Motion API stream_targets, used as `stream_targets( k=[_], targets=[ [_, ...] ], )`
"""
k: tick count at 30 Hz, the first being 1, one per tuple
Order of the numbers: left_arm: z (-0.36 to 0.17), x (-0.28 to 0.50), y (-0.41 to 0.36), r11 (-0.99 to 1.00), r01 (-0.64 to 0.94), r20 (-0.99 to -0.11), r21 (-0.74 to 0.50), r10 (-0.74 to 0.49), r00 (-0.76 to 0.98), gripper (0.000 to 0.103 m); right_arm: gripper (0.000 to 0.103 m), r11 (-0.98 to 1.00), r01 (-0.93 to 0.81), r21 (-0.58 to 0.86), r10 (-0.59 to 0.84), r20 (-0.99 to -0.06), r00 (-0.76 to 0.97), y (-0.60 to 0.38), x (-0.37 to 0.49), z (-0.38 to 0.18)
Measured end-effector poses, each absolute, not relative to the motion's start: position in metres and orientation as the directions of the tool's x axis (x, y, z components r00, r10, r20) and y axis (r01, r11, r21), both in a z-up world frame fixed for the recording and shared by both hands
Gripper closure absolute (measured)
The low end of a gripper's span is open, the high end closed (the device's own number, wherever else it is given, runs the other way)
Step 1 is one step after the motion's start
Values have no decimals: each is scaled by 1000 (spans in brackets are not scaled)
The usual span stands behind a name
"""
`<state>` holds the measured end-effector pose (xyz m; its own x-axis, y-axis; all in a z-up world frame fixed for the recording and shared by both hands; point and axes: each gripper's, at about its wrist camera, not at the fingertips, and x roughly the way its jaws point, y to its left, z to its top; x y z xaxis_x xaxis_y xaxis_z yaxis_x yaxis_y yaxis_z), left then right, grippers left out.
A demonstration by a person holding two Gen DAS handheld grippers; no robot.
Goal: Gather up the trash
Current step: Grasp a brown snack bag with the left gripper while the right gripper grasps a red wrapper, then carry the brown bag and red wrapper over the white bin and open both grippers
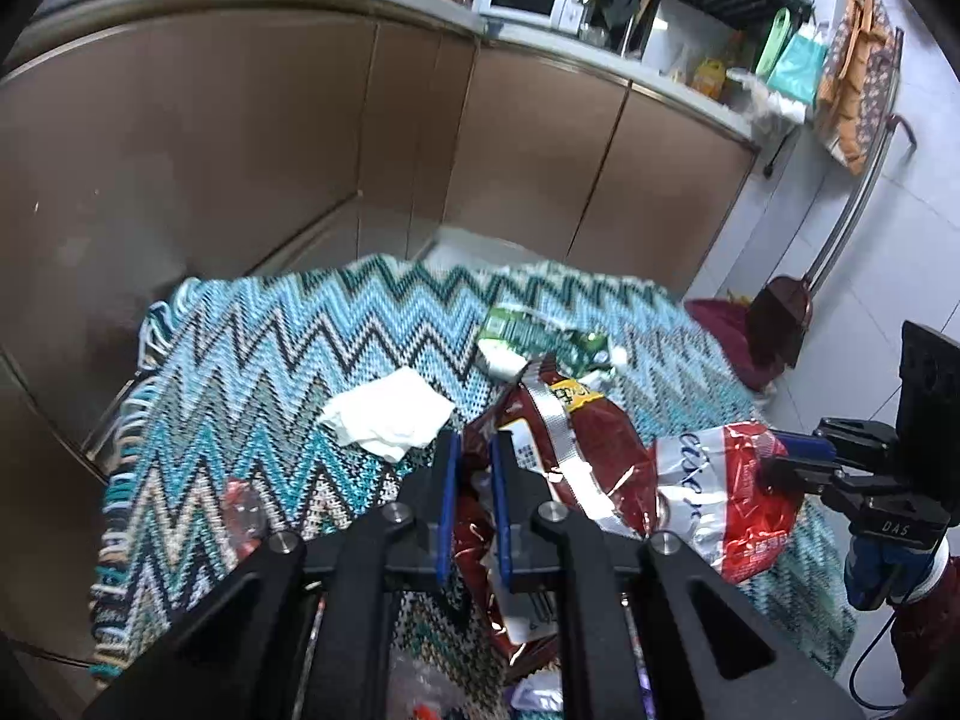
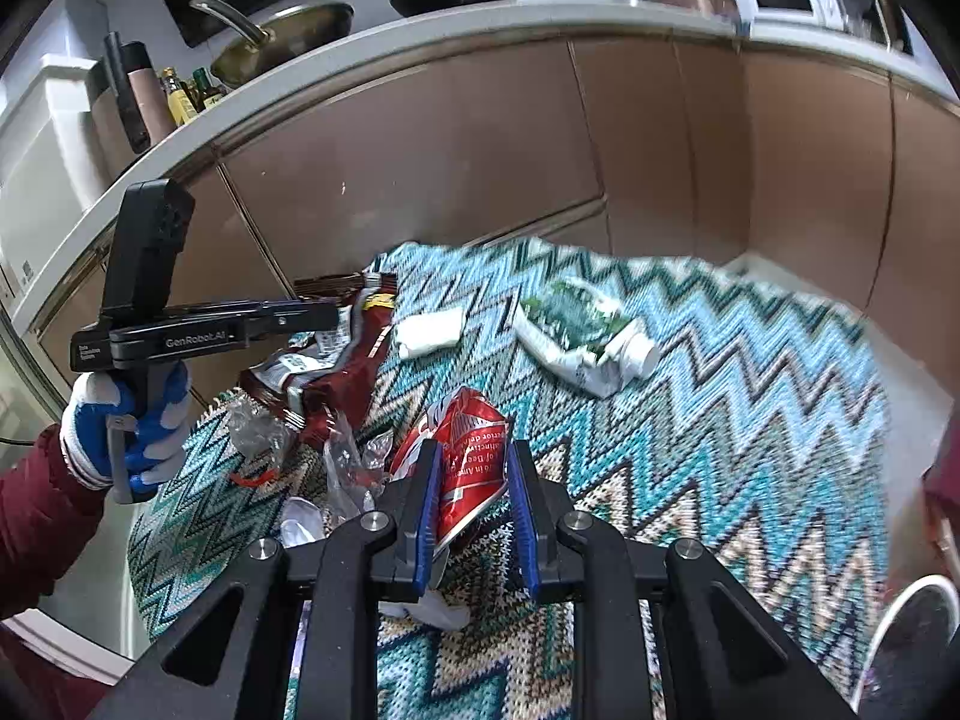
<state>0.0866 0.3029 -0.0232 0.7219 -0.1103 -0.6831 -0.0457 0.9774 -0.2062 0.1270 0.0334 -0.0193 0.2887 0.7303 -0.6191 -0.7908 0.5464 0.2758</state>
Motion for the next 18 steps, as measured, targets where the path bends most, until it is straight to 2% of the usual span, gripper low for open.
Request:
stream_targets(
  k=[18],
  targets=[
    [47, -30, 276, 975, -22, -554, -222, -108, 825, 93, 83, 632, -748, 202, 727, -491, 480, -38, 29, 49]
  ],
)
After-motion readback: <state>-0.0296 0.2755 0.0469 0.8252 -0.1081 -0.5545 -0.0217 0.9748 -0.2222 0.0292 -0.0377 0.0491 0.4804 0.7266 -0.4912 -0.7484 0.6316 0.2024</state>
